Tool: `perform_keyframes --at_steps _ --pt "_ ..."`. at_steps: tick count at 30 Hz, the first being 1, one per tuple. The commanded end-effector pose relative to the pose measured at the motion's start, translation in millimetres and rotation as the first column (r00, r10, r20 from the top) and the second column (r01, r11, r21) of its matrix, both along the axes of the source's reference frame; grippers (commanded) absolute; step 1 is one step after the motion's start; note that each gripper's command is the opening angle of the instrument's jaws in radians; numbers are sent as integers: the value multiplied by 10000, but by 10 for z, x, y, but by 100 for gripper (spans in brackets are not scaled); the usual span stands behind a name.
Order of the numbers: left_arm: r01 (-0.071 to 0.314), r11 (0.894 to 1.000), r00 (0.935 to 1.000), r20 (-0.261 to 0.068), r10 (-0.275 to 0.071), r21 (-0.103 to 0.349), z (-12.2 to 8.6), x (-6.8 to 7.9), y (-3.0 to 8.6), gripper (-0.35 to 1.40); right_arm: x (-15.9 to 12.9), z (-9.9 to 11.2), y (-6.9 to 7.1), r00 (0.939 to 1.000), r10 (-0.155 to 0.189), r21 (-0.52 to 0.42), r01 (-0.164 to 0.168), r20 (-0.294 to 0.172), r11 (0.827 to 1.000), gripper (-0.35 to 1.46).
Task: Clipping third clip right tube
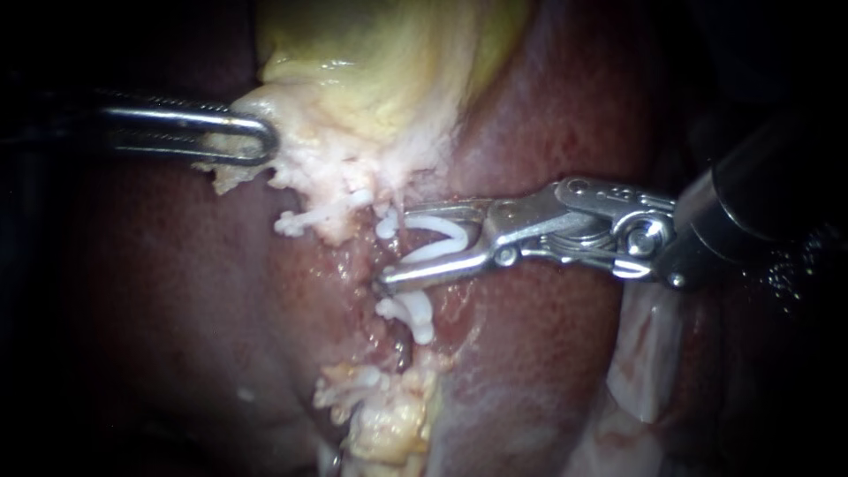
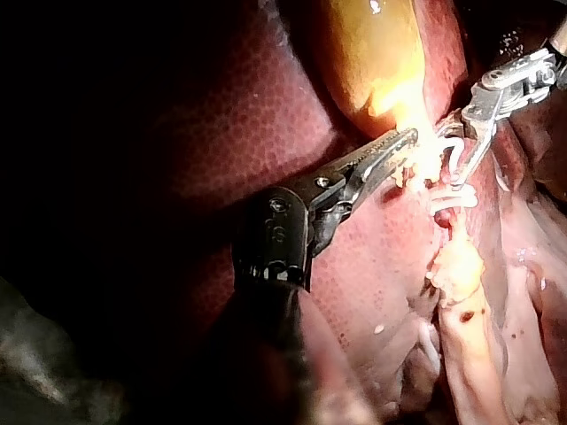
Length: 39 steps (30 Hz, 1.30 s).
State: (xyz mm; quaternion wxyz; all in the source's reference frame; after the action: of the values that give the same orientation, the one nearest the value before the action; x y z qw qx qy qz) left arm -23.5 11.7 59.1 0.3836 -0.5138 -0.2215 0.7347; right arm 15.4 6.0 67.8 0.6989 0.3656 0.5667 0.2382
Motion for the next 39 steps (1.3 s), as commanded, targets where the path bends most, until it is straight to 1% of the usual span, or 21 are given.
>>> perform_keyframes --at_steps 1,4,10,15,19,25,32,39 --pt "1 10000 10000 -1 -1 6 0 0 0 -35 0 -1 0 10000 2 56 -1 -92 10000 47" --pt "1 10000 10000 -1 -1 7 1 1 1 -35 2 -7 -2 9994 -58 141 62 -335 9999 46" --pt "3 10000 10000 -4 -3 7 2 2 1 -35 5 -24 -3 9979 -92 281 110 -647 9995 46" --pt "1 10000 10000 -2 -1 7 5 3 2 -35 6 -40 -2 9936 -229 379 272 -1103 9989 45" --pt "0 10000 10000 -2 0 7 7 5 4 -35 9 -51 -5 9917 -264 598 341 -1260 9976 44" --pt "2 10000 10000 -3 -2 7 8 5 4 -35 12 -63 -8 9895 -338 809 456 -1406 9957 43" --pt "5 10000 10000 -5 -5 7 9 6 5 -35 12 -73 -2 9887 -290 883 424 -1471 9952 41" --pt "10 10000 10000 -9 -10 7 9 6 5 -35 12 -73 1 9920 -25 1289 189 -1262 9915 35"
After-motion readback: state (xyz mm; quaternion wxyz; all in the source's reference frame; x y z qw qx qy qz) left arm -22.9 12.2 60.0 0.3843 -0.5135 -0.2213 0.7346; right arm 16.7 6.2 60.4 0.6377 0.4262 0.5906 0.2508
